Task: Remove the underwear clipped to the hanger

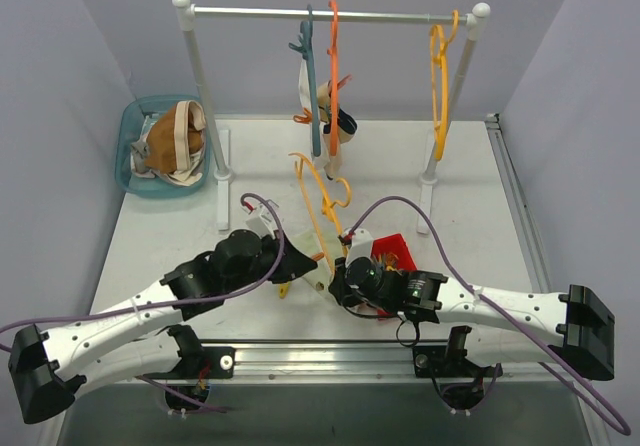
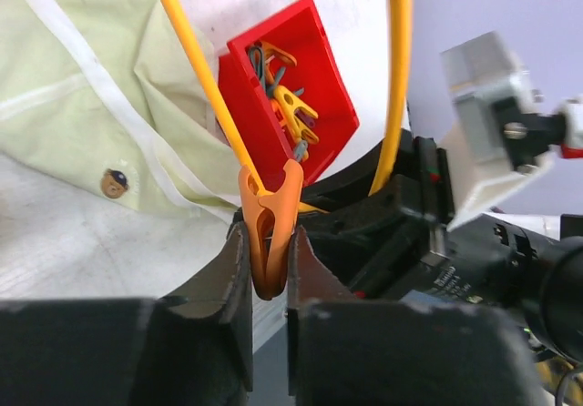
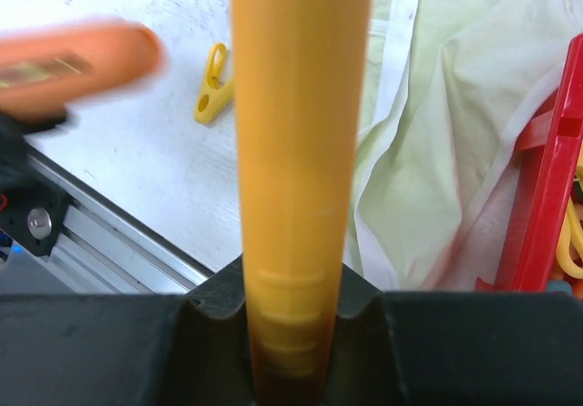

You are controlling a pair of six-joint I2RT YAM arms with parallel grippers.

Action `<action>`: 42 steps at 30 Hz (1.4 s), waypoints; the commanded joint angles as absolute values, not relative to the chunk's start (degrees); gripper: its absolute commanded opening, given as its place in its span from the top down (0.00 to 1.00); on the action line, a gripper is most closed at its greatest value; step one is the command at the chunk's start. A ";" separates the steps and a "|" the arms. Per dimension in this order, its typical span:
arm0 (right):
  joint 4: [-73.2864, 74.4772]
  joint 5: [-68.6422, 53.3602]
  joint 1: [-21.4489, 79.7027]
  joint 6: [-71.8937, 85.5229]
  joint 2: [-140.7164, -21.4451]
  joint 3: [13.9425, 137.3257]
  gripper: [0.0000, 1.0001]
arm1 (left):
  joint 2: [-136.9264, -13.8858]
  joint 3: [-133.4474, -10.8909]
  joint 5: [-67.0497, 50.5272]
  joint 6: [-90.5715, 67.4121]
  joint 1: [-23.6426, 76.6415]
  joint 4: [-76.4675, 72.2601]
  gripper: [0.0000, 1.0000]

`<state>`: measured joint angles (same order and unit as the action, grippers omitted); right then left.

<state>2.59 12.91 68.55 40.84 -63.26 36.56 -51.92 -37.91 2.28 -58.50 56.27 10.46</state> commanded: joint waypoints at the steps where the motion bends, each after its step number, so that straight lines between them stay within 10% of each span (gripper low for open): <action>1: 4.12 12.40 68.38 41.13 -62.67 35.69 1.00 | -48.52 -41.39 8.94 -55.02 56.34 20.20 0.78; 7: 9.83 10.46 70.48 42.89 -59.86 32.70 1.00 | -41.85 -41.31 18.09 -54.76 55.90 31.89 0.09; 9: 13.16 11.42 71.98 43.68 -58.28 32.35 1.00 | -38.95 -42.45 21.96 -54.49 55.55 35.41 0.02; 24: 50.08 32.07 67.15 55.81 -52.47 48.24 1.00 | -35.94 -50.10 29.36 -50.18 54.93 41.75 0.06; 42: 51.59 25.58 66.88 53.79 -45.09 43.69 1.00 | -35.24 -47.11 26.81 -51.33 54.84 38.76 0.06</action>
